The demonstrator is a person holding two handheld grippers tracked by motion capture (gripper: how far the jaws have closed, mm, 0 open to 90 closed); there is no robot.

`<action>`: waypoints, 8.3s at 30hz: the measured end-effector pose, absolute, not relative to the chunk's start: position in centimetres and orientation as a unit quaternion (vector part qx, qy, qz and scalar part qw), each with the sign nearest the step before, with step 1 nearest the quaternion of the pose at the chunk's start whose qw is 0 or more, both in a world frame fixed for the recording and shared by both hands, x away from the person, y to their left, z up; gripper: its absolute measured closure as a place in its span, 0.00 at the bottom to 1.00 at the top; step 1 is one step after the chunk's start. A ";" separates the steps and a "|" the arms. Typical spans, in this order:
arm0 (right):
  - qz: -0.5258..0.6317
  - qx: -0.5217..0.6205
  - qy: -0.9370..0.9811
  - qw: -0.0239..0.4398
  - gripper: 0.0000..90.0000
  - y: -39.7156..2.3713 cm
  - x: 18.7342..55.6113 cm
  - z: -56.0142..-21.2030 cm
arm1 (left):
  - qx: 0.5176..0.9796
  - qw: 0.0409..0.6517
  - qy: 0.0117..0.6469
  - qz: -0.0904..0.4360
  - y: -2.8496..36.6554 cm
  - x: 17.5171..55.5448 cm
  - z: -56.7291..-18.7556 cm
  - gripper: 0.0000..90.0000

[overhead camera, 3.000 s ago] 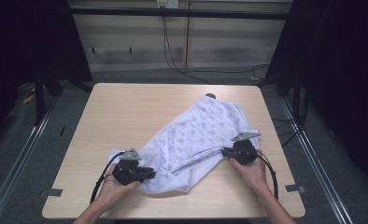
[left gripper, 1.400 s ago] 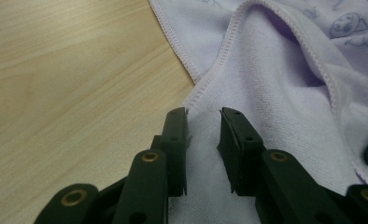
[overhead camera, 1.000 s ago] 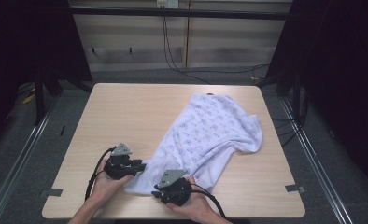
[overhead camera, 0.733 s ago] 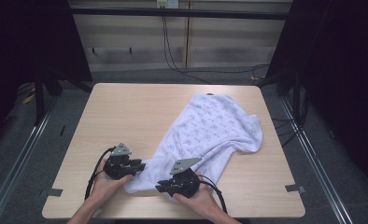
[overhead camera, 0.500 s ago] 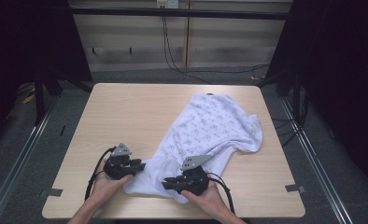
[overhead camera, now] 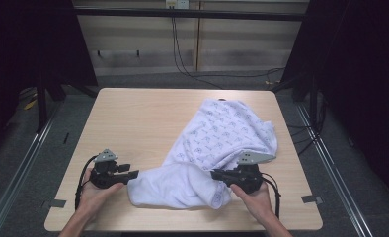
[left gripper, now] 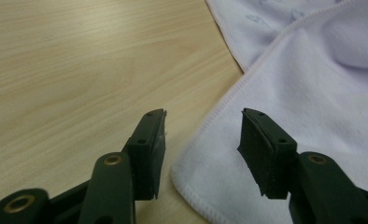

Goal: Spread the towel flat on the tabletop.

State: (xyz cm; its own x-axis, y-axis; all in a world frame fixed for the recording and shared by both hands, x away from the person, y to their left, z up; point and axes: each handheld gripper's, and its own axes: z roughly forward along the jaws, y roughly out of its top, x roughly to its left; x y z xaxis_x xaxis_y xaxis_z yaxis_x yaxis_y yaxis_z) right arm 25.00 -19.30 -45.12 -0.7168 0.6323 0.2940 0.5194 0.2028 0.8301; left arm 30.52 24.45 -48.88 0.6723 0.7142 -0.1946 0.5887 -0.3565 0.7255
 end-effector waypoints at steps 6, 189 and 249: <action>0.505 0.390 0.767 0.058 0.95 -20.7 25.6 -45.9 | 0.828 0.380 0.400 0.095 24.0 29.8 -49.1 0.56; 0.341 0.389 0.853 0.073 0.75 -22.3 25.7 -49.1 | 0.833 0.416 0.361 0.049 17.2 36.3 -48.3 0.85; 0.344 0.438 0.826 0.092 0.61 -24.5 26.9 -49.4 | 0.846 0.452 0.283 0.005 10.9 34.1 -48.3 0.92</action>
State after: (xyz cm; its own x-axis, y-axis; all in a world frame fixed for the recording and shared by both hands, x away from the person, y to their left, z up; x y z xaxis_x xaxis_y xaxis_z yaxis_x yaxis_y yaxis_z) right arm 26.93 -24.55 -49.41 -0.5997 0.7861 0.1496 0.6597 0.3798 0.6485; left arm 34.08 10.93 -48.30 0.8395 0.4837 -0.2475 0.4746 -0.4313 0.7673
